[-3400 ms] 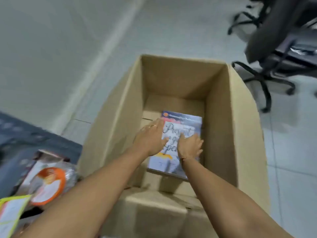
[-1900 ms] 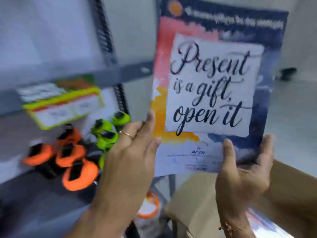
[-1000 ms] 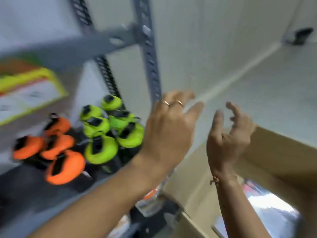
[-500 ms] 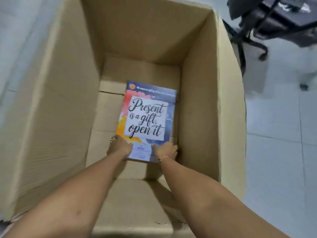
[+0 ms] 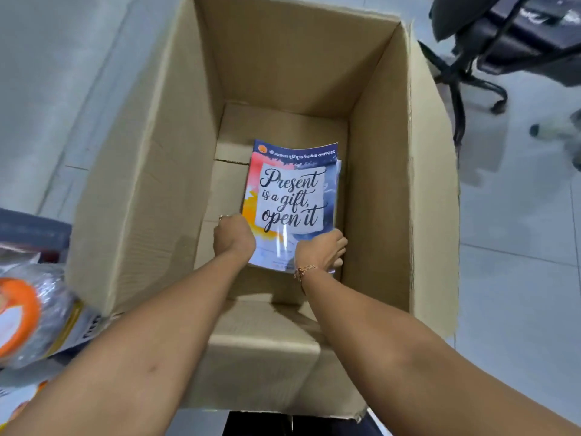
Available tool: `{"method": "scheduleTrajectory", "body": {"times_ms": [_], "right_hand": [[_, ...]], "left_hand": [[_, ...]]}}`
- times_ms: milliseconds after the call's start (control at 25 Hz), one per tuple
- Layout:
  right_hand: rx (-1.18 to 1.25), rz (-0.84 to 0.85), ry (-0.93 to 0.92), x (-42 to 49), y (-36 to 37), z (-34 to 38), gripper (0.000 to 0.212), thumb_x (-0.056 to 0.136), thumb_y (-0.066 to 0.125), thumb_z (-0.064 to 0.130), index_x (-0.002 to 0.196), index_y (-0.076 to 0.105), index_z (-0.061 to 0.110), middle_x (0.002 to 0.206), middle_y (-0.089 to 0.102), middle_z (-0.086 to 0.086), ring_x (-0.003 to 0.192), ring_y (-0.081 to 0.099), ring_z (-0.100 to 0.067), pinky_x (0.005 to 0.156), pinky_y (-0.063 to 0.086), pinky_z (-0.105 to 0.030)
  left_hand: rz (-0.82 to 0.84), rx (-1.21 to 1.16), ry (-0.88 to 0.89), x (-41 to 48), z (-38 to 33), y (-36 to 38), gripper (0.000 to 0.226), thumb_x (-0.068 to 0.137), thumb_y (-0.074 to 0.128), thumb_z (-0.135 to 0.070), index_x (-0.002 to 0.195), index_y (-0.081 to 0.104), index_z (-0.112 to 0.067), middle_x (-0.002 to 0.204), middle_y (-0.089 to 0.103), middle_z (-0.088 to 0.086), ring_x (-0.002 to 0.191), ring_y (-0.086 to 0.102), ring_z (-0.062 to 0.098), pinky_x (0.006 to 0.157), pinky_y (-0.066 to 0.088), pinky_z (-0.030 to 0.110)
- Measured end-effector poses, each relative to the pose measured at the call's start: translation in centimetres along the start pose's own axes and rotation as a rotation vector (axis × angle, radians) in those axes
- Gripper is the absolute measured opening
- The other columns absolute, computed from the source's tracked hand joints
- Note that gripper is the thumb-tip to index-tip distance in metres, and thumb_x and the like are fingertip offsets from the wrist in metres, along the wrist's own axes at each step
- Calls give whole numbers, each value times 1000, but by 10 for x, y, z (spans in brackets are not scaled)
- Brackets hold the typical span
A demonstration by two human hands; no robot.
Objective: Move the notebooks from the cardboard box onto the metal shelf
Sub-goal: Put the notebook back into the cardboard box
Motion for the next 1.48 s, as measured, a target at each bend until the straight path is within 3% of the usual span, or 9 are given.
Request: {"method": "scheduleTrajectory", "body": {"times_ms": [200, 400, 520, 600, 760, 920, 1160, 1360, 1480], "right_hand": [[376, -106, -331, -73, -60, 56, 40, 80, 60, 2, 117, 45, -2, 126, 44, -20, 120, 41, -35, 102, 29, -41], [972, -81, -940, -237, -130, 116, 58, 76, 68, 6, 126, 44, -7, 112, 43, -5, 110, 46, -5, 89, 31, 3], [1158, 51, -1292, -357, -161, 157, 64, 78, 70, 11, 132, 42, -7, 124, 47, -10, 113, 43, 12, 97, 36, -5], [1226, 184, -1436, -433, -181, 187, 60, 80, 69, 15, 131, 45, -5, 132, 49, -13, 119, 43, 2, 102, 34, -9], [997, 403, -1739, -569, -209, 247, 50, 84, 62, 22, 129, 52, 3, 137, 52, -19, 125, 47, -29, 107, 35, -38], [488, 365, -1997, -644, -198, 295, 19, 82, 54, 13, 93, 64, 2, 110, 65, -22, 103, 57, -40, 90, 43, -40], [90, 427, -2014, -635, -189, 293, 20, 86, 47, 9, 96, 61, -1, 105, 66, -25, 102, 59, -41, 84, 48, -41], [1236, 70, -1856, -500, -188, 257, 18, 87, 55, 2, 96, 69, -4, 109, 69, -21, 112, 60, -36, 100, 43, -50], [1098, -102, -1580, -348, -127, 225, 20, 87, 53, -2, 102, 65, -8, 114, 64, -23, 115, 56, -34, 103, 42, -51]], "left_hand": [[-349, -291, 198, -75, 28, -107, 24, 87, 58, -5, 110, 61, -3, 113, 59, 19, 104, 58, 38, 85, 47, 42], [-1171, -517, 363, -221, 133, -229, 44, 84, 53, -16, 124, 58, 1, 102, 64, 21, 89, 56, 19, 82, 43, 22], [-1609, -449, 274, -319, 205, -301, 45, 82, 55, -20, 117, 62, 7, 96, 66, 24, 83, 52, 13, 84, 35, 0], [-1758, -401, 157, -377, 244, -344, 44, 83, 59, -22, 120, 61, 2, 96, 65, 17, 85, 57, 17, 81, 39, 9], [-1804, -297, -161, -449, 309, -426, 31, 85, 63, -21, 112, 66, -5, 82, 52, 9, 79, 53, 24, 73, 35, 31], [-1556, -265, -465, -445, 357, -476, 23, 89, 55, -14, 77, 63, 4, 92, 66, 29, 93, 59, 44, 67, 38, 37], [-1182, -168, -741, -423, 372, -478, 30, 90, 51, -20, 111, 66, -6, 118, 62, 27, 109, 58, 44, 91, 49, 44], [-1647, 192, -72, -361, 249, -453, 22, 83, 55, -6, 95, 72, -7, 95, 73, 20, 96, 60, 39, 79, 50, 45], [-1318, 99, 472, -251, 147, -375, 19, 83, 53, -8, 91, 70, -10, 89, 74, 10, 90, 64, 34, 75, 55, 43]]}}
Point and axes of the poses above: each hand's wrist, its own x-axis towards the middle knuckle, its own y-axis out of the palm, z = x × y, the point moved 2 cm from there along x, towards the middle knuckle
